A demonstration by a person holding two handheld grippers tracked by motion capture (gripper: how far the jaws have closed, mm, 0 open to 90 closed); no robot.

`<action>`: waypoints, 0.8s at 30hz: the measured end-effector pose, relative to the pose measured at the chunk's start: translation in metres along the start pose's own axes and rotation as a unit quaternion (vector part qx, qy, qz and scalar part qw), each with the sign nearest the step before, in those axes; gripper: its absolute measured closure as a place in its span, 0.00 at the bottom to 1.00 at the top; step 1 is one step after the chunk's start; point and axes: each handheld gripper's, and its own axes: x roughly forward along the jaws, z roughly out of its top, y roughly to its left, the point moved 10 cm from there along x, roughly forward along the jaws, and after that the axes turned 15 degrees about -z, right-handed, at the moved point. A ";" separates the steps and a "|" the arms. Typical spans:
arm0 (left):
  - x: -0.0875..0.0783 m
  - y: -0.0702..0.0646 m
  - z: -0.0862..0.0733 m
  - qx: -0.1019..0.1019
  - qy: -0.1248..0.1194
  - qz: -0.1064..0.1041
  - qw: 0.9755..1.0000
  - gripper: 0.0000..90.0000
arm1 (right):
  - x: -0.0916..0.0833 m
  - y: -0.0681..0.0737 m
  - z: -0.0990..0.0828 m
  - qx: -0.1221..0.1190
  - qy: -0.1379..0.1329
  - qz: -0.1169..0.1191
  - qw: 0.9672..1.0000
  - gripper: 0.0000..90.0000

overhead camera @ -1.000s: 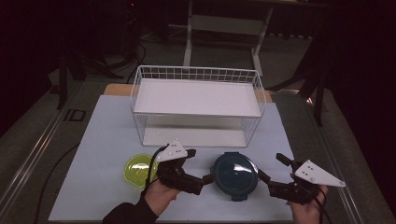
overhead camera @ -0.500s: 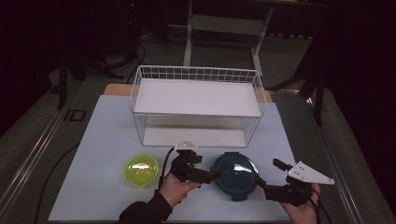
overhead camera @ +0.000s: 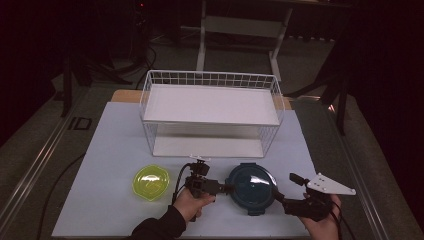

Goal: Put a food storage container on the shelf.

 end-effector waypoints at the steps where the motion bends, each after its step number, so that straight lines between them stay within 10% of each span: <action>1: 0.001 0.001 -0.001 -0.008 0.002 -0.005 1.000 0.20 | 0.000 0.000 0.000 0.003 0.001 0.001 1.000 0.15; 11: 0.006 0.003 -0.003 -0.051 0.003 -0.044 0.998 0.39 | 0.001 -0.001 -0.005 0.011 0.014 0.011 1.000 0.19; 24: 0.012 0.002 -0.007 -0.111 0.005 -0.101 0.989 0.53 | 0.001 -0.006 -0.012 0.028 0.031 0.020 0.999 0.26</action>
